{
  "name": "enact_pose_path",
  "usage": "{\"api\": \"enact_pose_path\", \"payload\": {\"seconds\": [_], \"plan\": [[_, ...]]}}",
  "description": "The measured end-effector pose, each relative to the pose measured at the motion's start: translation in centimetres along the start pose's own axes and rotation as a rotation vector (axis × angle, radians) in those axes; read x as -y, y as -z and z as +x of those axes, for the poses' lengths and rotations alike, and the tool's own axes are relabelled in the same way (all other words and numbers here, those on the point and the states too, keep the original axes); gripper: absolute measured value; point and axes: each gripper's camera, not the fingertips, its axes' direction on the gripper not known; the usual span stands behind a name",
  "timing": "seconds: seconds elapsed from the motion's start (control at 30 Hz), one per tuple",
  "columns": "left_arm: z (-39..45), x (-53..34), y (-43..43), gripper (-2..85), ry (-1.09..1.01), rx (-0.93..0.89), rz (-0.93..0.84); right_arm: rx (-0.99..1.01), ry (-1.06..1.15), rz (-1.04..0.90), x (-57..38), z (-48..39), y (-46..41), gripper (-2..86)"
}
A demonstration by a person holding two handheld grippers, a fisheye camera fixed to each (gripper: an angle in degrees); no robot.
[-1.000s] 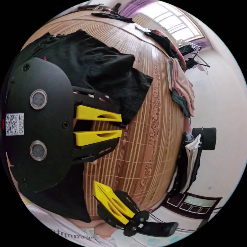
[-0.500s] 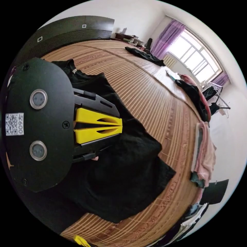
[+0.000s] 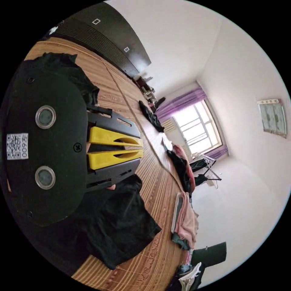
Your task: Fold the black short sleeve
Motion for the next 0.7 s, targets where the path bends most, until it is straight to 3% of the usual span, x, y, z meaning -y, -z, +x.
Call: {"api": "enact_pose_path", "payload": {"seconds": [0.07, 0.17, 0.23, 0.37, 0.53, 0.6, 0.7], "plan": [[-1.8, -1.0, 3.0, 1.1, -0.111, 0.003, -0.056, 0.010, -0.009, 0.012, -0.4, 0.5, -0.5, -0.9], [-7.2, -2.7, 6.1, 0.8, -0.095, -0.101, -0.242, -0.015, 0.001, 0.069, -1.6, 0.5, -0.7, -0.9], [-12.7, -3.3, 6.5, 0.4, 0.107, -0.190, -0.392, -0.061, 0.027, 0.111, -2.3, 0.0, -1.2, -0.9], [-17.1, -2.9, 2.7, 0.1, 0.262, -0.400, -0.607, -0.096, 0.187, 0.137, 0.6, -5.2, -5.4, -0.9], [-22.0, 0.4, 2.8, 0.1, 0.406, -0.540, -0.567, -0.091, 0.558, 0.018, 12.0, -18.3, -22.1, -0.9], [-23.5, 1.5, 2.8, 0.0, 0.453, -0.589, -0.566, -0.129, 0.574, 0.027, 16.8, -19.7, -29.2, -0.9], [-25.0, 4.0, 3.4, 0.1, 0.485, -0.621, -0.554, -0.130, 0.530, -0.167, 25.3, -19.1, -42.2, -0.9]]}}
